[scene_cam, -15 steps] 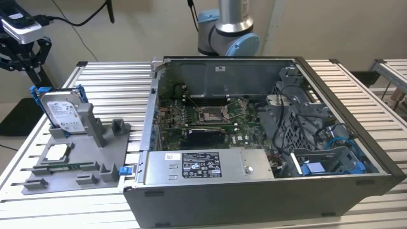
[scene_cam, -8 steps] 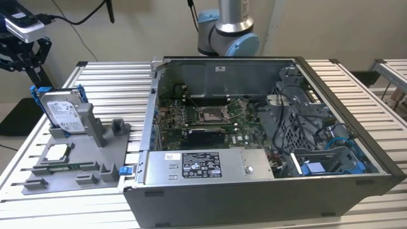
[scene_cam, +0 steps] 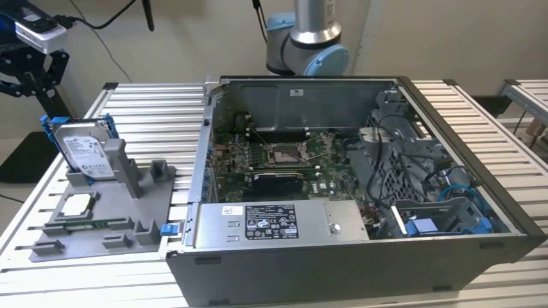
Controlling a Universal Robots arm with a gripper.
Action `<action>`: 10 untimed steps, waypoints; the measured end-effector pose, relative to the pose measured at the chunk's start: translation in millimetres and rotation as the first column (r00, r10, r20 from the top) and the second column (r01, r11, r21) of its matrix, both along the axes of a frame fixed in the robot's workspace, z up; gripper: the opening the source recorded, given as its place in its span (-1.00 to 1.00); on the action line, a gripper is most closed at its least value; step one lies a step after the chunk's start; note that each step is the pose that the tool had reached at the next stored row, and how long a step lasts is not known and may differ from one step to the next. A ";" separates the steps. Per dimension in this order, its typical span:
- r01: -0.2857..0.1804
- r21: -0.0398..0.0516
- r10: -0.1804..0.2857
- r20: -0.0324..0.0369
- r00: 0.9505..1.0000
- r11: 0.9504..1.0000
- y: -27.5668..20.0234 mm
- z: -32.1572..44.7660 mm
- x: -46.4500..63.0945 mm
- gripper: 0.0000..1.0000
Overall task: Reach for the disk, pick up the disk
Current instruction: 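Pick up the disk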
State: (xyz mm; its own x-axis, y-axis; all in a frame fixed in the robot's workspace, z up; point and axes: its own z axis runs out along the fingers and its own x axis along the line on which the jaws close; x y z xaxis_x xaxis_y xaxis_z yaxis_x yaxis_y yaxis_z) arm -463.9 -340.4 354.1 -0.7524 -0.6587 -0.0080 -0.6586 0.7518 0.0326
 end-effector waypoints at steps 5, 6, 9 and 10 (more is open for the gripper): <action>-0.091 0.000 0.091 0.004 0.996 0.996 0.0 -0.3 -0.1 -1.00; -0.109 0.000 0.109 0.006 0.994 0.994 0.0 -0.3 0.0 -1.00; -0.164 -0.001 0.164 0.010 0.986 0.987 0.0 -0.3 0.0 -1.00; -0.177 -0.001 0.177 0.010 0.984 0.984 0.0 -0.4 0.0 -1.00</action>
